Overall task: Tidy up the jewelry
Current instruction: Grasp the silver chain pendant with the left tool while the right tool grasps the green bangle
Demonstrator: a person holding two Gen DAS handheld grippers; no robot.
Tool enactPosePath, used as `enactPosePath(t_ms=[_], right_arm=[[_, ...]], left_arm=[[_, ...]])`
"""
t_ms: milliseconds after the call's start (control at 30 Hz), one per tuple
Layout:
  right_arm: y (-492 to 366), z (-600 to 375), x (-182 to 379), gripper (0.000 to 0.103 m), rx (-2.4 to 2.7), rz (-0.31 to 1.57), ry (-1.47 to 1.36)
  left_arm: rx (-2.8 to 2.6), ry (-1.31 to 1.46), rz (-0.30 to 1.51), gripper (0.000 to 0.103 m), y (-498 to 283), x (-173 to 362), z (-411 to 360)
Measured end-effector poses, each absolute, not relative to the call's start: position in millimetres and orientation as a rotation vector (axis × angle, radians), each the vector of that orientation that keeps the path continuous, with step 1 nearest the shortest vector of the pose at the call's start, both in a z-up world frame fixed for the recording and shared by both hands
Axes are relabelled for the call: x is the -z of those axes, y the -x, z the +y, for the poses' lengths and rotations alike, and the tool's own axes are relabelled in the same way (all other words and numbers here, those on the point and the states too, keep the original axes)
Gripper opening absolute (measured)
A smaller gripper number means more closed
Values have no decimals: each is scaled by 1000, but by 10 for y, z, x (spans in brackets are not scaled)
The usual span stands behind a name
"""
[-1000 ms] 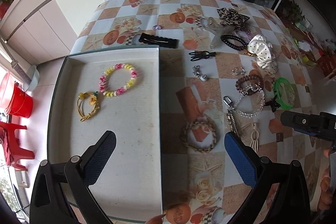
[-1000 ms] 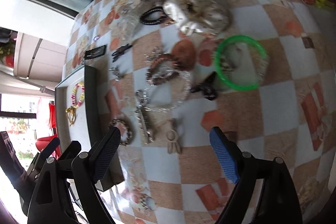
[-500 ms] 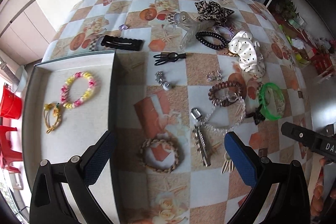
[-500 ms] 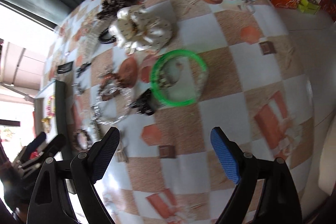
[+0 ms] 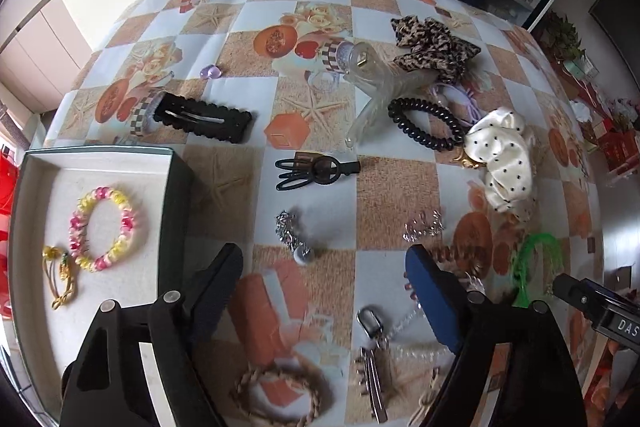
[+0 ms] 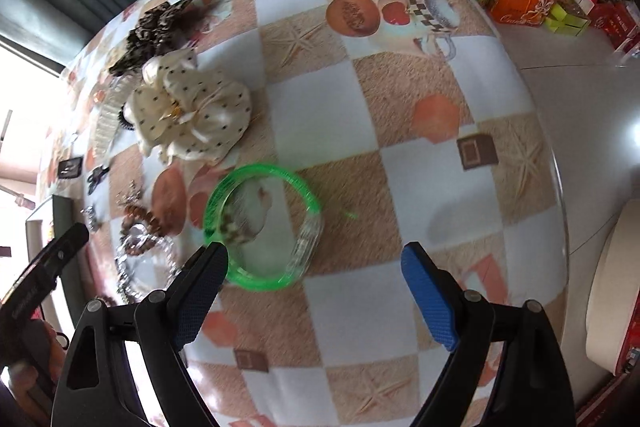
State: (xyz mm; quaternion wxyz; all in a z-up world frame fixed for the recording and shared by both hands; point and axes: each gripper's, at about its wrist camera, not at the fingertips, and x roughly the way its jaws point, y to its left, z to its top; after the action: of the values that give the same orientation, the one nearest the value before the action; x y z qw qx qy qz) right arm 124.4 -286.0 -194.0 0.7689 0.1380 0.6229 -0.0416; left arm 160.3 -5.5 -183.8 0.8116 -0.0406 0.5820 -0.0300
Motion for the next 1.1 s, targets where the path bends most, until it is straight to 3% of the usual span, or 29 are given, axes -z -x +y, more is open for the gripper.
enactPosePath(t_ms=[100, 300, 500, 533, 600, 667, 767, 800, 1100], right_arm=[[-1296, -2847, 1980, 90, 95, 1352, -275], [-1363, -2733, 2078, 88, 101, 1355, -230], [-1383, -2640, 2077, 73, 128, 1330, -140], [-1384, -2621, 2074, 67, 136, 1326, -117], [-1397, -2558, 2056, 55, 133, 1315, -84], [-1395, -2529, 2032, 33, 121, 1309, -76], [-1399, -2513, 2020, 13, 119, 1308, -88], [-1397, -2514, 2016, 13, 121, 1306, -97], [-1258, -2595, 1962, 11, 108, 1284, -156]], left_arm=[[47, 84, 1250, 80, -1660, 1932, -64], [9, 78, 1267, 80, -1724, 2067, -44], [-3, 43, 1252, 80, -1739, 2087, -87], [-2, 43, 1250, 79, -1738, 2086, -89], [7, 35, 1237, 67, -1736, 2066, -103], [26, 19, 1231, 45, -1732, 2041, -135], [46, 12, 1232, 21, -1730, 2018, -152], [50, 12, 1234, 15, -1733, 2015, -147], [95, 53, 1226, 15, -1568, 1909, -108]])
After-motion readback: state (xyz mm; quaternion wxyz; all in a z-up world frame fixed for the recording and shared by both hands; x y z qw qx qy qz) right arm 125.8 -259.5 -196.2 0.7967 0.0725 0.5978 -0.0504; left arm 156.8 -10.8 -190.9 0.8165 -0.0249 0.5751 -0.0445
